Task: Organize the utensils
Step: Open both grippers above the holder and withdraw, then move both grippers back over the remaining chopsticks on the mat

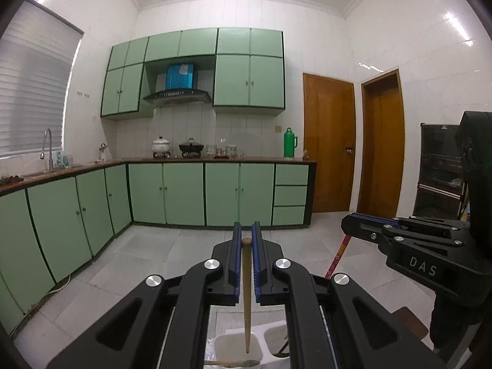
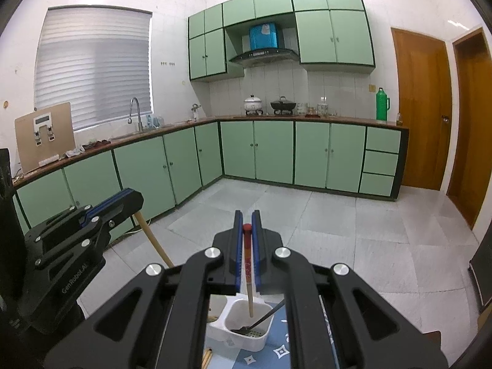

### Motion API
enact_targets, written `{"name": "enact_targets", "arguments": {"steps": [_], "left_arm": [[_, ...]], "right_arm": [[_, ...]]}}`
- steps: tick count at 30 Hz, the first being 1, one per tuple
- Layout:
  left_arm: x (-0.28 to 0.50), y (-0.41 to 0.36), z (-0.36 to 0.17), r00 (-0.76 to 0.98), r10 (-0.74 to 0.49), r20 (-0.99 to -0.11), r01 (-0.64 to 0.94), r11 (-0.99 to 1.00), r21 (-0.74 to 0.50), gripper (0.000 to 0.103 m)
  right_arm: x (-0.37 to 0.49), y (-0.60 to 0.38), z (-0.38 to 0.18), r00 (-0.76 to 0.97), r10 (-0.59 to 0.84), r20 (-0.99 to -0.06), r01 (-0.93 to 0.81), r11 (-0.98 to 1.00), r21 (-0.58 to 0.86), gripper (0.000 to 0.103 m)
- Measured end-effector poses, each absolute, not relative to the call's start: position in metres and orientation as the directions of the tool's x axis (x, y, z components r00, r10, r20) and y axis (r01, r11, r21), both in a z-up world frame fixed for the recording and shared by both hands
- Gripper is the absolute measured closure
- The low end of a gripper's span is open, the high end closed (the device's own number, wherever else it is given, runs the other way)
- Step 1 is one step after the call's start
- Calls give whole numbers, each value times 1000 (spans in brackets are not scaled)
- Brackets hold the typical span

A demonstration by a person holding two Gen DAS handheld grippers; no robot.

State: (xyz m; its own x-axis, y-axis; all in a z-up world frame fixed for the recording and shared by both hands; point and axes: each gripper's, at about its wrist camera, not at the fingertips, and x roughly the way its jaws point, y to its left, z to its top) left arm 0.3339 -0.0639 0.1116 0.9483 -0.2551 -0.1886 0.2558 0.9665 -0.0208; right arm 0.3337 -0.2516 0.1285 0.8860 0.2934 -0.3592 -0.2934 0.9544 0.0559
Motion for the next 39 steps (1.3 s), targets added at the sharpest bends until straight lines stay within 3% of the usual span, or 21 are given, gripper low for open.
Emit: {"name": "enact_targets", "arguments": {"steps": [11, 14, 16, 18, 21, 25, 28, 33, 39], "left_arm": [[367, -59, 69, 920, -241, -308, 241, 970, -39, 96], [370, -55, 65, 913, -242, -327, 237, 970, -56, 90], [366, -52, 66, 912, -245, -330, 238, 969, -60, 81], [360, -49, 68, 914, -242, -324, 237, 970, -55, 71], [344, -42, 75, 921, -235, -311, 228, 972, -58, 57], [313, -32, 77, 922, -237, -306, 230, 971, -60, 47], [289, -25, 71, 921, -234, -312, 222, 972, -73, 36], [240, -14, 39, 910, -209, -357, 193, 978, -80, 27], [207, -3, -16, 861, -172, -478, 154, 985, -78, 20]], "right_arm": [[351, -240, 83, 855, 287, -431, -293, 955, 54, 97], [347, -241, 76, 854, 279, -439, -286, 957, 51, 93], [343, -244, 76, 860, 275, -431, -279, 959, 54, 76], [334, -248, 79, 874, 254, -414, -259, 965, 45, 65], [321, -256, 82, 888, 230, -398, -237, 971, 31, 62], [294, -270, 84, 910, 197, -366, -200, 979, 30, 35], [266, -278, 80, 923, 173, -344, -176, 984, 23, 24], [218, -283, 53, 918, 173, -356, -162, 985, 61, 14], [172, -271, -2, 881, 170, -441, -145, 985, 91, 13]]}}
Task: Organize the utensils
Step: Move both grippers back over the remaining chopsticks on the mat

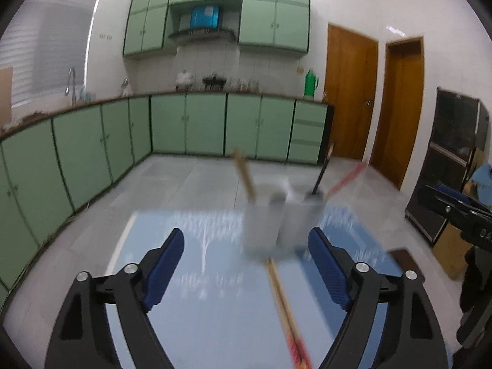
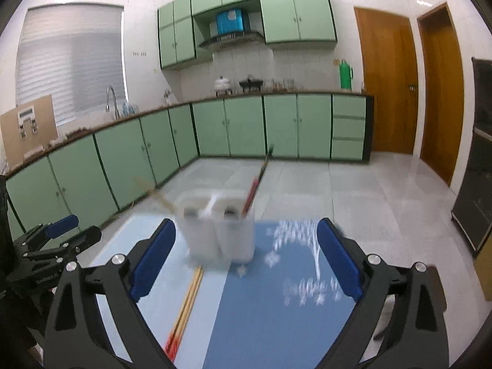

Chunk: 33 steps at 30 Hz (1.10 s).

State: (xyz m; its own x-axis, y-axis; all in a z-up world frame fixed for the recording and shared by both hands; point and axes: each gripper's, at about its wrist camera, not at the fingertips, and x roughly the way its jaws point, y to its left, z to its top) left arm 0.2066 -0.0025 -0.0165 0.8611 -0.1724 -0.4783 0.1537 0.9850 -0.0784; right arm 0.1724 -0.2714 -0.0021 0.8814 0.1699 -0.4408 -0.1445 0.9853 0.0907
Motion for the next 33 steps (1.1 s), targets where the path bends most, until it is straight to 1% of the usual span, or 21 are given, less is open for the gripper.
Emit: {"name": "enact_targets", "arguments": {"steps": [4, 10, 13, 16, 18, 23, 28, 33], "left_arm": [[192, 10, -57, 813, -147, -564, 115, 989, -91, 19], [180, 21, -99, 753, -120, -647, 80, 993, -90, 19], [171, 22, -117, 732, -115, -671, 69, 993, -95, 19], [168, 22, -128, 711, -89, -697, 62, 996, -64, 19], [165, 23, -133, 701, -69, -710, 58, 998, -39, 19], [163, 33, -138, 690, -49, -722, 45, 999, -25, 19], [163, 41, -140, 685, -53, -727, 31, 999, -43, 19], [163, 37, -140, 685, -60, -726, 42, 998, -43, 19]], "right_arm": [[155, -253, -42, 830, 188, -524, -146, 982, 121, 13], [135, -226, -90, 757, 209, -619, -138, 977, 162, 13], [128, -215, -111, 725, 210, -656, -134, 977, 164, 13], [123, -199, -127, 703, 192, -685, -139, 981, 132, 13], [119, -188, -137, 686, 186, -704, -155, 982, 108, 13], [117, -176, -155, 656, 170, -736, -163, 983, 82, 13], [122, -170, -163, 630, 147, -763, -169, 984, 51, 13], [127, -176, -165, 612, 119, -782, -136, 990, 44, 13]]}}
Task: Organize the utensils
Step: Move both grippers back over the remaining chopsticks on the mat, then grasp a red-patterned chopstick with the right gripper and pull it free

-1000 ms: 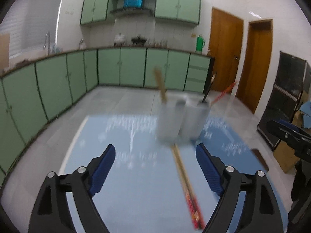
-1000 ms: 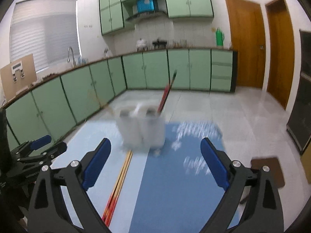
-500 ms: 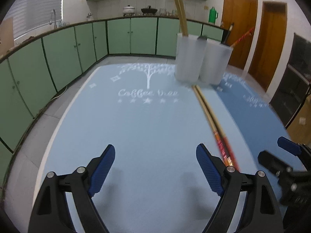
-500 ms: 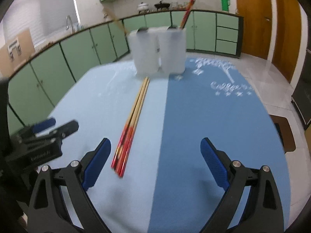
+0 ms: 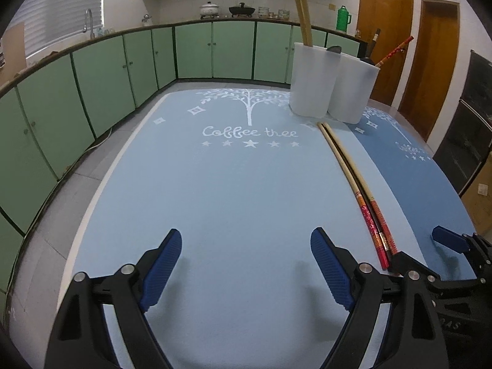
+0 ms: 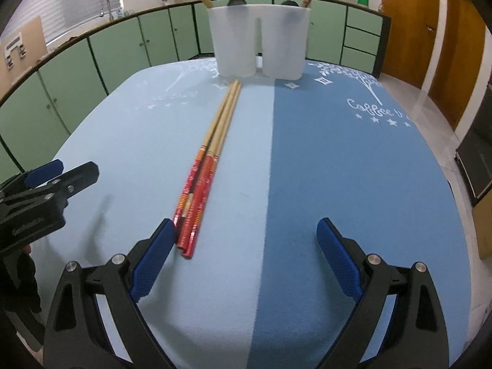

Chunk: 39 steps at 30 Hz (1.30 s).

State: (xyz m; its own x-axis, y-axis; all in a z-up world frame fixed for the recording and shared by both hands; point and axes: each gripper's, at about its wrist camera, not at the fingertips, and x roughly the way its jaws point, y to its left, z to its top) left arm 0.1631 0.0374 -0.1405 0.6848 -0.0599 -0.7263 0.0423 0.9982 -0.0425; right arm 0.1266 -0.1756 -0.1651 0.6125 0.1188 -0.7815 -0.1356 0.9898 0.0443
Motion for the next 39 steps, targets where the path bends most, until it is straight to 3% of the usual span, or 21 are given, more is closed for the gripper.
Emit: {"name": "enact_targets", "arguments": {"steps": [6, 11, 16, 24, 28, 39], "left_arm": [[163, 30, -144, 676, -66, -734, 53, 998, -40, 19], [162, 26, -145, 673, -69, -736, 56, 998, -42, 18], [161, 25, -146, 672, -69, -737, 56, 998, -43, 18], [160, 24, -147, 671, -71, -738, 55, 997, -47, 18], [160, 23, -147, 668, -72, -741, 56, 997, -46, 18], [152, -7, -148, 650, -125, -749, 131, 990, -51, 18]], "right_arm": [[127, -197, -166, 612, 48, -790, -55, 998, 18, 13], [118, -212, -162, 625, 101, -774, -63, 995, 79, 25], [108, -201, -162, 619, 174, -766, -153, 983, 99, 49], [114, -187, -163, 606, 184, -774, -187, 979, 86, 75], [116, -184, -164, 601, 189, -776, -194, 977, 88, 96], [101, -211, -159, 630, 169, -758, -114, 986, 125, 98]]}}
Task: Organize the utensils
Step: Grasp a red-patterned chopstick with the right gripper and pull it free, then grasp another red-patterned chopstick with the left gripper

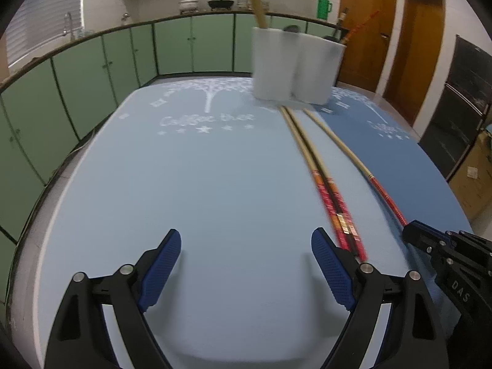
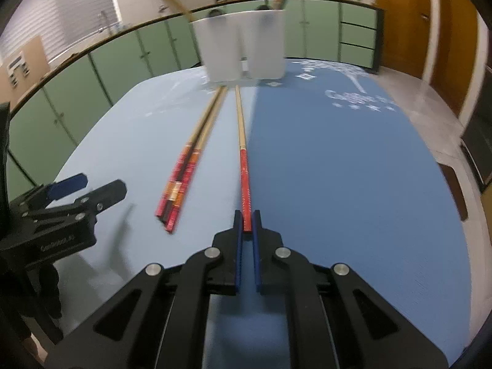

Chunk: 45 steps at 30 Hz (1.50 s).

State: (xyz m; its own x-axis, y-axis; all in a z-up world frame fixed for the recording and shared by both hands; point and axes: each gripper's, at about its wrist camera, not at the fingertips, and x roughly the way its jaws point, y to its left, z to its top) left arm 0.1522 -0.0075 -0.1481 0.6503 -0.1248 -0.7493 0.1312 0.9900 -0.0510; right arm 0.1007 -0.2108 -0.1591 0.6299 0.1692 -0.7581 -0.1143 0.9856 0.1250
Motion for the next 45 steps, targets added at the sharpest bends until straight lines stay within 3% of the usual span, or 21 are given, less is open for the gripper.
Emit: {"name": "enact_targets", "arguments": {"steps": [11, 24, 41, 45], "left_arm": [[146, -47, -154, 624, -141, -769, 206, 978, -12, 18], [151, -33, -160, 608, -83, -790, 139, 990, 3, 16], [154, -56, -160, 602, -98, -793, 185, 983, 19, 16], [156, -51, -160, 609, -92, -788, 156, 988, 5, 24]], "right_arm": [[91, -243, -162, 635, 145, -758, -51, 988, 147, 98], [89, -243, -164, 641, 156, -752, -64, 987, 150, 98], [91, -247, -164, 641, 162, -751, -65, 985, 158, 98], [91, -248, -164, 640, 167, -750, -73, 985, 156, 98]]}}
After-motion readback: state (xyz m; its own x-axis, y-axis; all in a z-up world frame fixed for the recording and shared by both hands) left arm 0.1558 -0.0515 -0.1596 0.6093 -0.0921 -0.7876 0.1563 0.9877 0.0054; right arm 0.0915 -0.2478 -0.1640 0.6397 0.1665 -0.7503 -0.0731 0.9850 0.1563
